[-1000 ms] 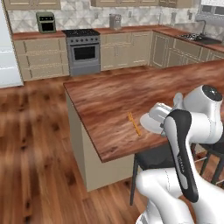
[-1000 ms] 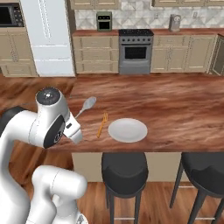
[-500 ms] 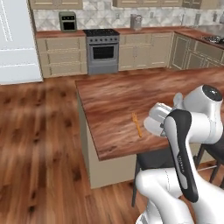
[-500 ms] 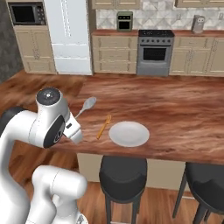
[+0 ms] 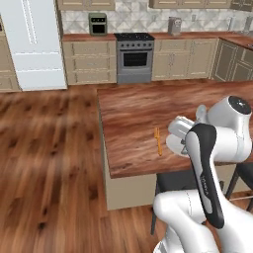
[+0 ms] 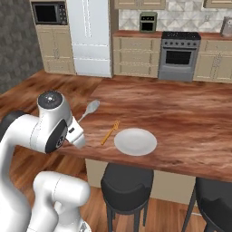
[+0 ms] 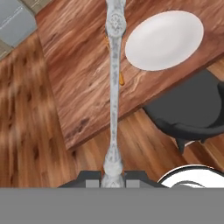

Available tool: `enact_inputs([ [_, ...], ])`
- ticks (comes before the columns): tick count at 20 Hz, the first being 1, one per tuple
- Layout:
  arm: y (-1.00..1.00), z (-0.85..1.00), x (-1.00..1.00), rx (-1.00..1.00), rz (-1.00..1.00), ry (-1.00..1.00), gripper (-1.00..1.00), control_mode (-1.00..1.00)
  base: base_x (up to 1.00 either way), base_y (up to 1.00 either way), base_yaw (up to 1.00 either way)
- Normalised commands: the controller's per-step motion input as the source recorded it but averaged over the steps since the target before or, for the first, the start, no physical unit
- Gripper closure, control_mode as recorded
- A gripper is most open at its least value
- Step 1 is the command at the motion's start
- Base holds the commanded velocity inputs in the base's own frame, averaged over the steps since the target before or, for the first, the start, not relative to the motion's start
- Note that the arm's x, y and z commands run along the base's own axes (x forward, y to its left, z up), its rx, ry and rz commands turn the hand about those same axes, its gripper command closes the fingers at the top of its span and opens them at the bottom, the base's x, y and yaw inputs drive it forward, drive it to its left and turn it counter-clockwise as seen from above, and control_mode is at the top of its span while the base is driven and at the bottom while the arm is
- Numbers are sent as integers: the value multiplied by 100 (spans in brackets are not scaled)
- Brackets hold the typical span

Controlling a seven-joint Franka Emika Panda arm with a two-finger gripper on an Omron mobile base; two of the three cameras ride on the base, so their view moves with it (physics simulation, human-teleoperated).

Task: Take the fork and place it on the left side of the plate. Then take the spoon and place it on the right side of the plate. Make sure they're directly next to the plate.

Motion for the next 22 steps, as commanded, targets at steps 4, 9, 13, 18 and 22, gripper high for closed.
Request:
enact_inputs([
  [4, -41, -22, 0, -2, 18, 0, 100, -100, 0, -10, 6],
  [9, -76, -34, 0, -2, 21, -1, 100, -100, 0, 0, 0],
  [13, -71, -33, 0, -6, 19, 0, 100, -100, 0, 0, 0],
  [18, -56, -26, 10, -9, 17, 0, 100, -100, 0, 0, 0],
  [22, -52, -27, 33, -10, 6, 0, 100, -100, 0, 0, 0],
])
